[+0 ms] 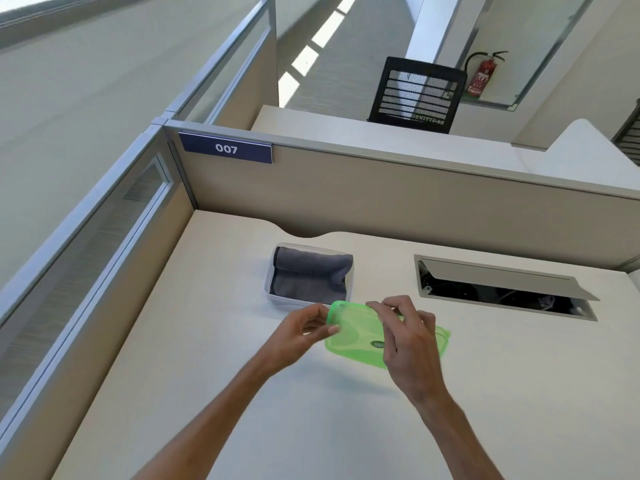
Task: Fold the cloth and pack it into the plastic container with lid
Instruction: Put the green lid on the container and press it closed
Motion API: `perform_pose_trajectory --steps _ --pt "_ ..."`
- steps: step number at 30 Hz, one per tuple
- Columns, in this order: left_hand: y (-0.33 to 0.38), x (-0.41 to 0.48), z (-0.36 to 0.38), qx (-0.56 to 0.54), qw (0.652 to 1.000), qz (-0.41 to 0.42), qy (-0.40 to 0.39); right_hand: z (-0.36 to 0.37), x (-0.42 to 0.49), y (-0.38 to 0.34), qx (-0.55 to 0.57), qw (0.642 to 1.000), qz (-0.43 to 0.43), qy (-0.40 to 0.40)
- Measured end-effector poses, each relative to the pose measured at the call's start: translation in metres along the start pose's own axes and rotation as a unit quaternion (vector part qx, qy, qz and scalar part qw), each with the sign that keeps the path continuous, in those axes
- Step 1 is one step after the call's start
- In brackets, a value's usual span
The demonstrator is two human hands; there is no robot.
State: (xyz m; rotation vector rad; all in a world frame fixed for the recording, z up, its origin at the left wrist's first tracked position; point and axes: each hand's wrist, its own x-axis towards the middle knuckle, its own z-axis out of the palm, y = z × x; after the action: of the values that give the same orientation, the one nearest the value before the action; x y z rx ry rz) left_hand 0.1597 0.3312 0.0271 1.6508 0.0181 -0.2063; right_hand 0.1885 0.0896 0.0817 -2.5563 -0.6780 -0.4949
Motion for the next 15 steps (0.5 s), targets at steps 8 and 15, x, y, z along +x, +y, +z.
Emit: perform_pose_trajectory --steps 8,15 --pt "0.014 -0.012 -0.052 -0.132 0.983 -0.056 0.115 0.017 0.03 -0.018 0.14 0.961 0.204 0.125" --pt "0.015 0.01 -0.094 -0.158 0.962 -0.068 0.214 0.052 0.043 -0.015 0.299 0.878 0.373 0.012"
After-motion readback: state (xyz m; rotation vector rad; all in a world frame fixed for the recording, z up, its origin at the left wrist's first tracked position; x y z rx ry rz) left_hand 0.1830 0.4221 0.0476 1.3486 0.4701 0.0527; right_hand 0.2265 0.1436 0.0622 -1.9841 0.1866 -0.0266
